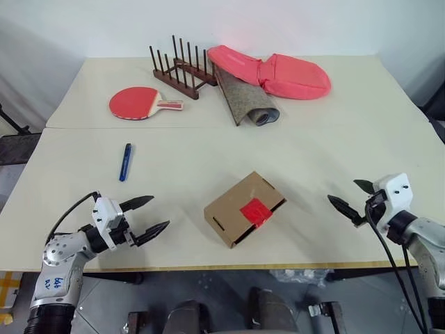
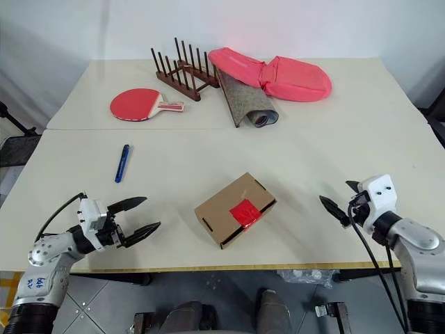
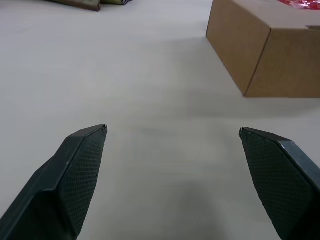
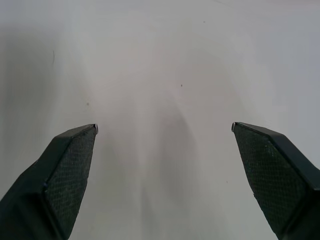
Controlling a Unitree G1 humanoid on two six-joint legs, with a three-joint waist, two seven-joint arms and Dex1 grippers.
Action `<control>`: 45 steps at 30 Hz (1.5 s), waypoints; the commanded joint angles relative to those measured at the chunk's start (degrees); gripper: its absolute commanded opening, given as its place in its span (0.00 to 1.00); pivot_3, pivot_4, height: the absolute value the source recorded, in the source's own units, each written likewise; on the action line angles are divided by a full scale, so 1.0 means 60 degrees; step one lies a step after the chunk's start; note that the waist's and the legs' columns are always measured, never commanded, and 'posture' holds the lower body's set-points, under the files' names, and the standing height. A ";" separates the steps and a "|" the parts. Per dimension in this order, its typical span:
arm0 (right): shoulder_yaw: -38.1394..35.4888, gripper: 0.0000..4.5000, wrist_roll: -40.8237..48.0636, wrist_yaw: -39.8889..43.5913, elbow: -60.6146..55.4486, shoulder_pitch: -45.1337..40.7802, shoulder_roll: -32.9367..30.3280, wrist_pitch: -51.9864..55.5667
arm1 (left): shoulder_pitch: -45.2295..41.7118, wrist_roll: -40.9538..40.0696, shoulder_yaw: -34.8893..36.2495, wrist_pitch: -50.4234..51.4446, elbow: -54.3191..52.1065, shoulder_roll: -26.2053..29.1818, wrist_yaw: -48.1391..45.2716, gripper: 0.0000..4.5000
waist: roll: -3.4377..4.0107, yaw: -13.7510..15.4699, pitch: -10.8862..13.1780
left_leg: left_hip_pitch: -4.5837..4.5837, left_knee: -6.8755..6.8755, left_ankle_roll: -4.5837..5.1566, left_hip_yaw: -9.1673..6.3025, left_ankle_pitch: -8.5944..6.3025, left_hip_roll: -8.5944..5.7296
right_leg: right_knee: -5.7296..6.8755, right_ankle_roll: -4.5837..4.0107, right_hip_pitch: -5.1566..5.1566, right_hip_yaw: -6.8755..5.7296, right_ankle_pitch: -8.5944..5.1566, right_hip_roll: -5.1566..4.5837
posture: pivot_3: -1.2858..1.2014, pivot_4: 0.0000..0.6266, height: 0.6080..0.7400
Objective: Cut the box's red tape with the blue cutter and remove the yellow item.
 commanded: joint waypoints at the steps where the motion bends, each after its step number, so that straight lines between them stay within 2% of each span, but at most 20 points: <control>1: -0.0433 1.00 0.0263 -0.0245 -0.0503 0.0078 0.0077 0.0196 | -0.0212 0.0109 -0.0024 0.0027 -0.0165 -0.0013 0.0192 1.00 | 0.0000 0.0003 0.0000 | 0.0000 0.0000 0.0000 0.0000 0.0000 0.0000 | 0.0000 0.0000 0.0000 0.0000 0.0000 0.0000 | 0.52 0.24 1.00; 6: -0.0668 1.00 0.0682 -0.0737 -0.1339 0.0224 0.0092 0.1202 | -0.0346 0.0215 -0.0191 0.1348 -0.0604 -0.0024 0.1114 1.00 | 0.0000 0.0007 0.0000 | 0.0000 0.0002 0.0001 -0.0001 0.0001 -0.0003 | 0.0006 0.0001 0.0000 0.0001 0.0000 0.0000 | 0.52 0.24 1.00; 10: -0.0649 1.00 0.0704 -0.1270 -0.2432 0.0483 -0.0034 0.2286 | -0.0498 0.0139 -0.0281 0.1234 -0.0733 -0.0161 0.1021 1.00 | 0.0000 0.0008 0.0000 | 0.0001 0.0002 0.0001 -0.0004 0.0002 -0.0001 | 0.0010 0.0002 0.0000 0.0001 0.0001 0.0001 | 0.52 0.24 1.00; 13: -0.0571 1.00 0.1393 -0.1112 -0.3730 0.0717 -0.0168 0.3315 | -0.0904 0.0263 -0.0662 0.1565 -0.0564 -0.0363 0.1174 0.88 | 0.0000 0.0066 0.0000 | 0.0001 0.0003 0.0000 -0.0004 0.0002 -0.0003 | 0.0010 0.0002 0.0000 0.0002 0.0001 0.0000 | 0.52 0.24 1.00; 17: -0.0329 0.80 0.2463 -0.1366 -0.5514 0.1144 -0.0486 0.5589 | -0.1680 0.0774 -0.1340 0.1392 -0.0133 -0.0692 0.1191 0.61 | -0.0002 0.0208 -0.0001 | -0.0001 0.0013 0.0003 -0.0004 0.0003 -0.0010 | 0.0009 0.0002 0.0001 0.0007 0.0001 0.0000 | 0.52 0.24 1.00; 21: -0.0266 0.46 0.3327 -0.2002 -0.6337 0.0899 -0.0283 0.7002 | -0.2109 0.0788 -0.1593 0.1533 0.0084 -0.0998 0.1163 0.31 | -0.0014 0.0241 -0.0007 | -0.0004 0.0017 0.0003 -0.0012 0.0003 -0.0010 | 0.0010 0.0001 0.0001 0.0005 0.0001 0.0001 | 0.52 0.24 1.00; 23: -0.0348 0.33 0.3600 -0.2381 -0.6463 0.0752 -0.0169 0.7563 | -0.2216 0.0835 -0.1653 0.1582 0.0117 -0.1099 0.1227 0.18 | -0.0022 0.0238 -0.0007 | -0.0007 0.0020 0.0004 -0.0012 0.0003 -0.0014 | 0.0006 0.0001 0.0001 0.0005 0.0001 0.0000 | 0.52 0.24 1.00; 26: 0.0367 0.09 0.4065 -0.2740 -0.6709 0.0073 -0.0001 0.8323 | -0.2389 0.0757 -0.1836 0.1655 0.0080 -0.1235 0.0994 0.00 | -0.0023 0.0220 -0.0007 | -0.0008 0.0021 0.0004 -0.0011 0.0003 -0.0020 | 0.0005 0.0001 0.0000 0.0005 0.0001 0.0000 | 0.52 0.24 1.00; 27: 0.0607 0.01 0.4134 -0.2849 -0.6692 -0.0188 0.0114 0.8459 | -0.2428 0.0758 -0.1895 0.1705 0.0066 -0.1262 0.0945 0.00 | -0.0023 0.0208 -0.0007 | -0.0007 0.0023 0.0004 -0.0011 0.0003 -0.0020 | 0.0008 0.0001 0.0000 0.0005 0.0001 0.0000 | 0.52 0.24 1.00; 28: 0.0704 0.01 0.4181 -0.2920 -0.6659 -0.0345 0.0178 0.8553 | -0.2442 0.0776 -0.1930 0.1750 0.0034 -0.1287 0.0937 0.00 | -0.0023 0.0214 -0.0007 | -0.0007 0.0025 0.0004 -0.0011 0.0003 -0.0020 | 0.0009 0.0001 0.0000 0.0005 0.0001 0.0002 | 0.52 0.24 1.00; 34: 0.1844 0.01 0.3762 -0.3210 -0.5745 -0.1651 0.0618 0.8606 | -0.2612 0.0831 -0.2464 0.2222 -0.0279 -0.1343 0.0563 0.00 | -0.0024 0.0231 -0.0007 | -0.0022 0.0052 0.0004 -0.0017 0.0003 -0.0058 | 0.0014 0.0001 0.0000 0.0003 0.0001 0.0001 | 0.52 0.24 1.00; 38: 0.3008 0.01 0.2821 -0.2835 -0.4401 -0.2855 0.0769 0.7669 | -0.2431 0.0502 -0.3010 0.3280 -0.1303 -0.1330 0.0253 0.00 | -0.0027 0.0203 -0.0006 | -0.0041 0.0078 0.0007 -0.0030 0.0002 -0.0066 | 0.0016 0.0004 0.0000 0.0003 0.0002 0.0000 | 0.52 0.24 1.00; 45: 0.4115 0.01 0.1610 -0.1879 -0.2259 -0.4471 0.1171 0.6118 | -0.2428 0.0211 -0.3747 0.4693 -0.2564 -0.1285 0.0024 0.00 | -0.0027 0.0200 -0.0006 | -0.0045 0.0100 0.0007 -0.0033 0.0003 -0.0058 | 0.0034 0.0007 0.0000 0.0001 0.0004 0.0007 | 0.52 0.24 1.00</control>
